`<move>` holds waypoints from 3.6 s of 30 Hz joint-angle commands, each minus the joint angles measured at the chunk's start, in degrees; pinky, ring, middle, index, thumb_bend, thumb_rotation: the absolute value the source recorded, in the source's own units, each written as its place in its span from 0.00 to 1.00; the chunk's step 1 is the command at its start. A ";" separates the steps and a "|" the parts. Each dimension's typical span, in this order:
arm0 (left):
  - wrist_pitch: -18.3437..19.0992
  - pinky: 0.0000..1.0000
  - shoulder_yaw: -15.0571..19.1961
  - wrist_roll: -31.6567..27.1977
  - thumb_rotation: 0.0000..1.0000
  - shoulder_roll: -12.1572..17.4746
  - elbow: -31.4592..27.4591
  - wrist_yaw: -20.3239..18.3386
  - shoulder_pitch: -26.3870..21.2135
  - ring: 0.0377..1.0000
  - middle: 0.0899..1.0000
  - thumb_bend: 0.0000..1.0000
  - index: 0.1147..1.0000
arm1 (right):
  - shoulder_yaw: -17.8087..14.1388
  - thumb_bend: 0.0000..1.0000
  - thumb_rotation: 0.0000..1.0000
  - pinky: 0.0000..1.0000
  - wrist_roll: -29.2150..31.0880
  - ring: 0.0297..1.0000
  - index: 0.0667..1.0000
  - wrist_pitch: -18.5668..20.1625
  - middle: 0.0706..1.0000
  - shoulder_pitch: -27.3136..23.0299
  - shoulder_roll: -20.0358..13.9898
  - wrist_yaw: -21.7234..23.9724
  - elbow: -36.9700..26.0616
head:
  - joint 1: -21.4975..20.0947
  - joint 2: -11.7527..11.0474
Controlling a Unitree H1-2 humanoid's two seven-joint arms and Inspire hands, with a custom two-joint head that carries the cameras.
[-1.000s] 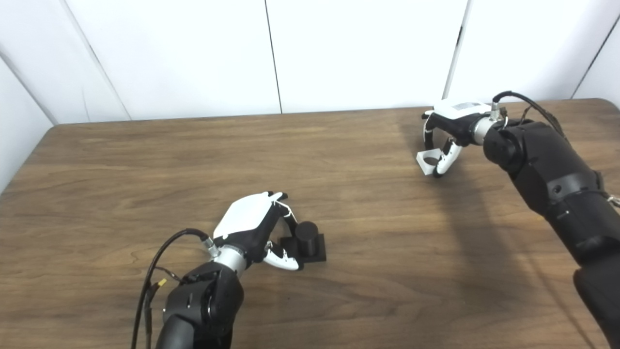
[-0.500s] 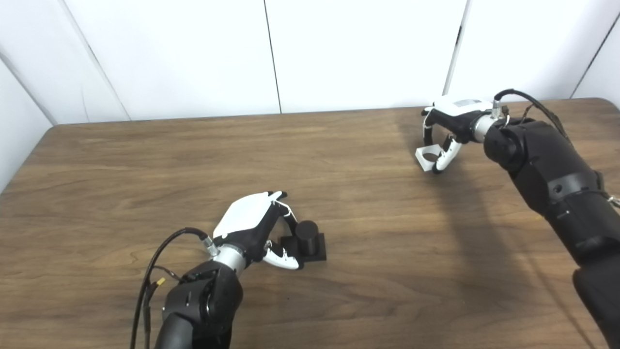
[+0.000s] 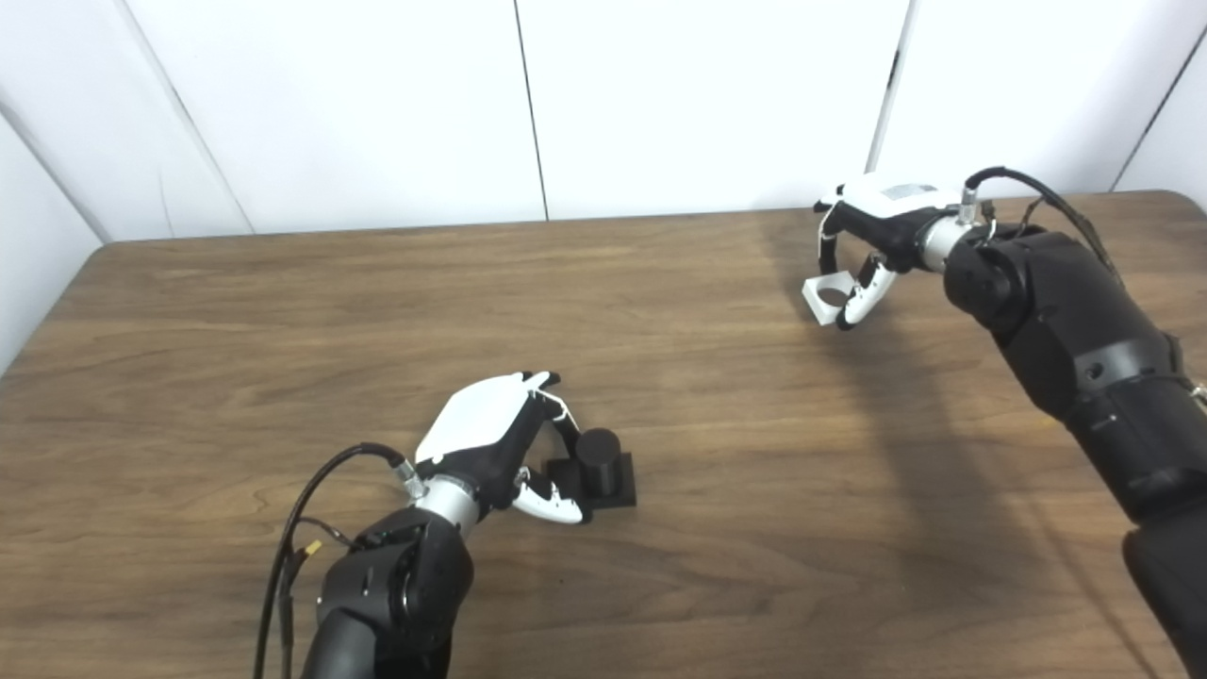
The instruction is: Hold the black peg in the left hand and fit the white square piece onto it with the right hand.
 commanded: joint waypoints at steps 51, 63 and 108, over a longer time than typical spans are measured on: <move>-0.20 1.00 -1.41 3.40 0.06 0.18 1.34 -0.36 -1.30 1.00 0.95 0.53 0.41 | -3.47 0.52 0.16 1.00 3.16 1.00 0.46 6.36 0.94 3.61 2.15 25.41 -47.07 | -0.19 0.02; -0.38 1.00 -1.28 2.93 0.06 0.23 1.37 -0.14 -1.29 1.00 0.95 0.53 0.41 | -2.41 0.52 0.15 1.00 2.59 1.00 0.46 6.06 0.94 4.29 4.39 28.25 -50.12 | -0.25 -0.06; 0.57 1.00 -0.87 2.83 0.06 -0.26 1.74 -1.00 -1.76 1.00 0.96 0.53 0.41 | 1.32 0.52 0.16 1.00 1.17 1.00 0.46 3.97 0.95 6.05 10.47 29.33 -51.69 | 0.00 0.69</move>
